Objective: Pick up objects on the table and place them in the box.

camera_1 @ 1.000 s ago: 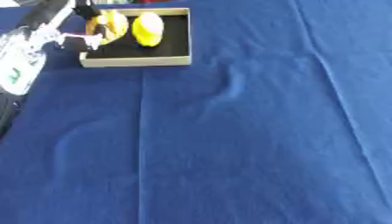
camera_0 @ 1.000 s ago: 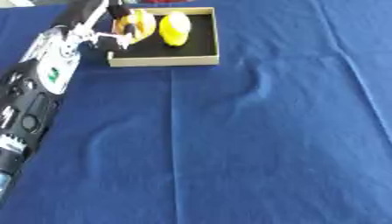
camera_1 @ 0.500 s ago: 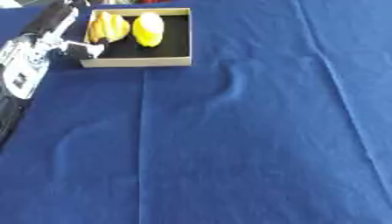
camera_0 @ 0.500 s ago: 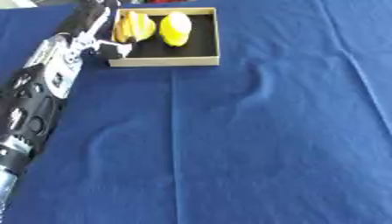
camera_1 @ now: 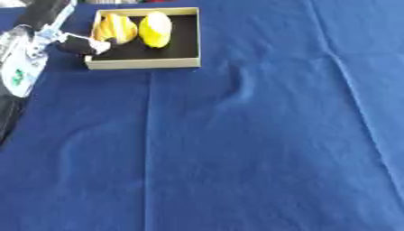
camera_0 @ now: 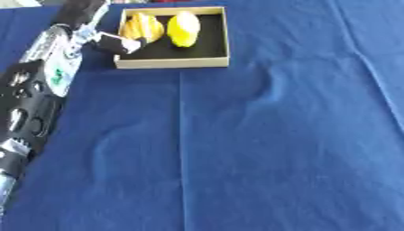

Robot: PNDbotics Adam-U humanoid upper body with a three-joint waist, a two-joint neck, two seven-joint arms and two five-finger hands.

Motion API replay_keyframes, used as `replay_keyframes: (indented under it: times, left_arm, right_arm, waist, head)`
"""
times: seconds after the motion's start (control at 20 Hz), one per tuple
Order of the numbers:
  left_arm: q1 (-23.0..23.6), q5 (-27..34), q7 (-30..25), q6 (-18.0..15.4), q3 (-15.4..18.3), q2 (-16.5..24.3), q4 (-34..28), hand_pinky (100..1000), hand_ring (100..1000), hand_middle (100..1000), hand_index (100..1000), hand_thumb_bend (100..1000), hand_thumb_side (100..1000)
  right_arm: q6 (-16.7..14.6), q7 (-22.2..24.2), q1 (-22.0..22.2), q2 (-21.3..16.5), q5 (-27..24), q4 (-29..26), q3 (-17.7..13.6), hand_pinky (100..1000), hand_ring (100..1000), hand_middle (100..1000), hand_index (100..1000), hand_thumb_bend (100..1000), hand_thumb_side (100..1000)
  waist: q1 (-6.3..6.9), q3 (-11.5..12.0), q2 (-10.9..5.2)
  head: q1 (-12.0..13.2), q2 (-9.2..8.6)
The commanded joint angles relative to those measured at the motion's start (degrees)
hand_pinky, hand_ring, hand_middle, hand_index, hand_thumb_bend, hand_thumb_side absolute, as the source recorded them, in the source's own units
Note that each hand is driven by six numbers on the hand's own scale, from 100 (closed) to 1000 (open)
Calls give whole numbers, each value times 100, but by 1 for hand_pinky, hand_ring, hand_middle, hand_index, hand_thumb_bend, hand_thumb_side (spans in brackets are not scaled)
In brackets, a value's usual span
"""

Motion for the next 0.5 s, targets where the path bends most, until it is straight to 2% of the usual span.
replay_keyframes:
  times: [0.05, 0.25, 0.35, 0.5]
  left_arm:
    - [-188, 168, 200, -149, 217, 206, -398, 893, 896, 850, 933, 316, 300]
    - [-63, 561, 592, -524, 351, 412, -1037, 876, 871, 823, 853, 152, 256]
    - [80, 750, 781, -700, 370, 584, -1344, 870, 860, 814, 842, 152, 235]
    - [423, 1027, 1058, -938, 494, 819, -1795, 859, 850, 807, 828, 114, 284]
  right_arm:
    - [-14, -5, -38, -88, -35, -17, -99, 905, 938, 870, 906, 100, 702]
    - [-40, -137, -3, -137, -45, -88, -165, 903, 934, 868, 904, 100, 673]
    - [-44, -223, 36, -164, -54, -129, -200, 903, 933, 867, 903, 100, 654]
    - [-50, -325, 102, -202, -66, -200, -239, 903, 931, 867, 903, 100, 631]
  waist:
    - [-44, 56, -221]
    - [-73, 170, -277]
    - [-92, 230, -317]
    - [-128, 328, -376]
  head:
    - [-50, 80]
    - [-142, 157]
    - [-200, 182]
    - [-273, 211]
